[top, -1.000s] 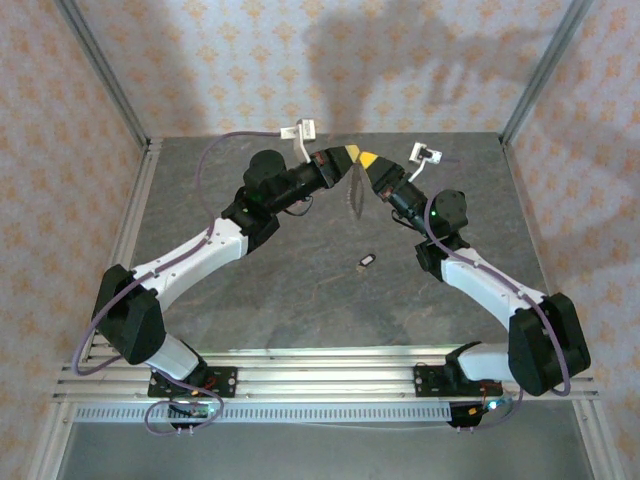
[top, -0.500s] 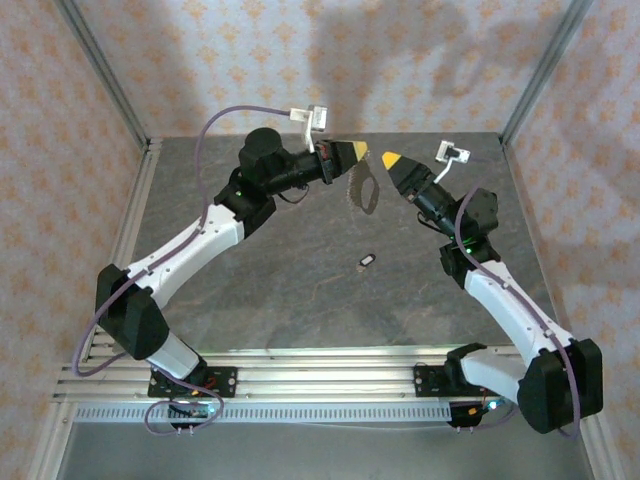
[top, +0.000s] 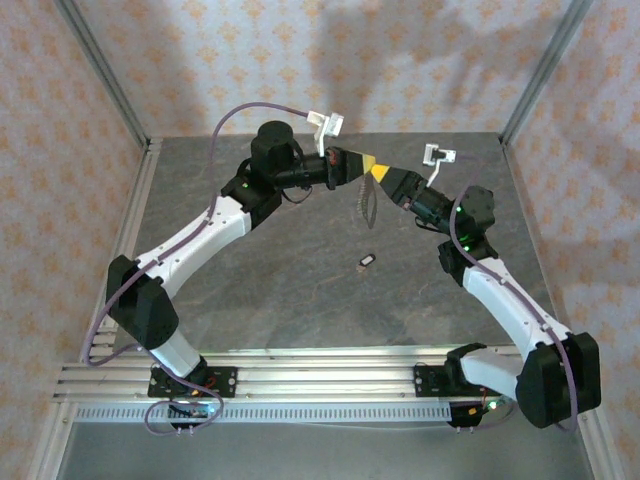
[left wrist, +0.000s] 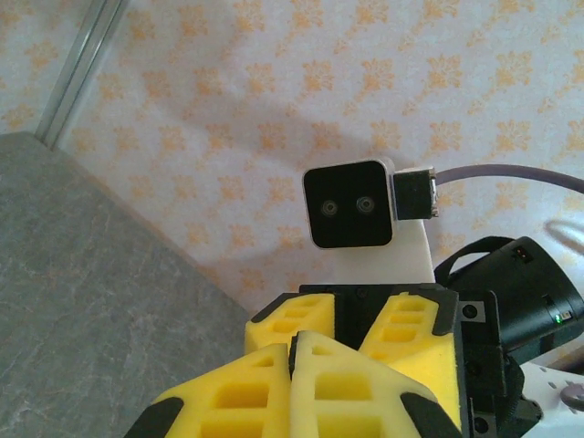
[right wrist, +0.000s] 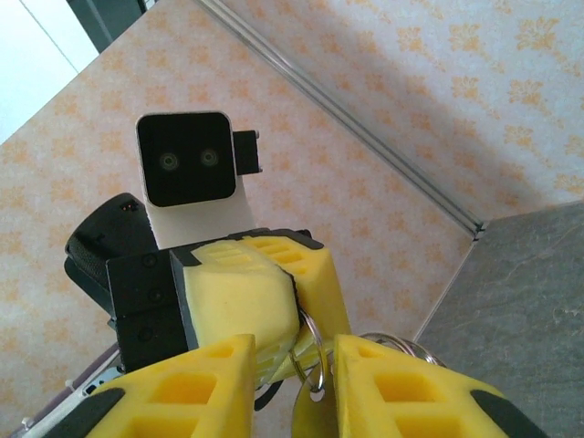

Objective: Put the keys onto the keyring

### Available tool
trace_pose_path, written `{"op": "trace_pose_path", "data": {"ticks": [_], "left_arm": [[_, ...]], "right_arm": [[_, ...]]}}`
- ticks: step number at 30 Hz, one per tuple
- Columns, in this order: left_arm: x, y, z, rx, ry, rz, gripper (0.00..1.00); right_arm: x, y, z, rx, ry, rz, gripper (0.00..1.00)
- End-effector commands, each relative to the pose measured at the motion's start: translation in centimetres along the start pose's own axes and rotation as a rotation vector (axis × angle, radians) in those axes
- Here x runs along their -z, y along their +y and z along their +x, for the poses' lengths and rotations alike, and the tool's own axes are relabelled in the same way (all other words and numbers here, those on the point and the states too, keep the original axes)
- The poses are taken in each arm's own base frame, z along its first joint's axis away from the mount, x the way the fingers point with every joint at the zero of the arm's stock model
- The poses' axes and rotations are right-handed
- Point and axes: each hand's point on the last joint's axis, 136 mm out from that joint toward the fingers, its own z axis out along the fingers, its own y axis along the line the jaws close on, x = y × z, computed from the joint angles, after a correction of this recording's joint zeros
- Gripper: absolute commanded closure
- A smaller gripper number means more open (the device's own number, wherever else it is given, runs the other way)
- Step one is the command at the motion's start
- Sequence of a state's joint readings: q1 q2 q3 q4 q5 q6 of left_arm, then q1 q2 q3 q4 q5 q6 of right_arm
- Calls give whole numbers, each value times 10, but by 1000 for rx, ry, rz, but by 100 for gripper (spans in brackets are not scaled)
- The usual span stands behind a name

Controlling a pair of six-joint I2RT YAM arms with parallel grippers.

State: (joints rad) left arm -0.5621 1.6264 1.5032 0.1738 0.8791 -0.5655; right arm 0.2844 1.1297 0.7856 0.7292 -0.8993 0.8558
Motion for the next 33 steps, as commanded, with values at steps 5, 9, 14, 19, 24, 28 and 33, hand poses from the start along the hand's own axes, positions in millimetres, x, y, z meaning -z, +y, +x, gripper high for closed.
{"op": "trace_pose_path", "data": {"ticks": [5, 9, 14, 19, 24, 28, 33], "left_arm": [[3, -19, -16, -67, -17, 58, 100], [2, -18, -14, -65, -12, 60, 100], [2, -17, -17, -54, -23, 50, 100], [13, -11, -37, 5, -144, -33, 61], [39, 1, -54, 118, -321, -160, 31], [60, 10, -55, 186, -418, -226, 14], [70, 22, -43, 254, -467, -275, 13]], "right_arm": [[-2, 20, -11, 54, -12, -67, 83], [-2, 18, -11, 51, -19, -61, 95], [-1, 16, -14, 42, -46, -57, 100], [2, 10, -21, 6, -119, -42, 100], [1, 7, -25, -34, -190, -36, 100], [-3, 5, -25, -54, -224, -27, 100], [-4, 7, -25, -69, -268, -24, 100]]}}
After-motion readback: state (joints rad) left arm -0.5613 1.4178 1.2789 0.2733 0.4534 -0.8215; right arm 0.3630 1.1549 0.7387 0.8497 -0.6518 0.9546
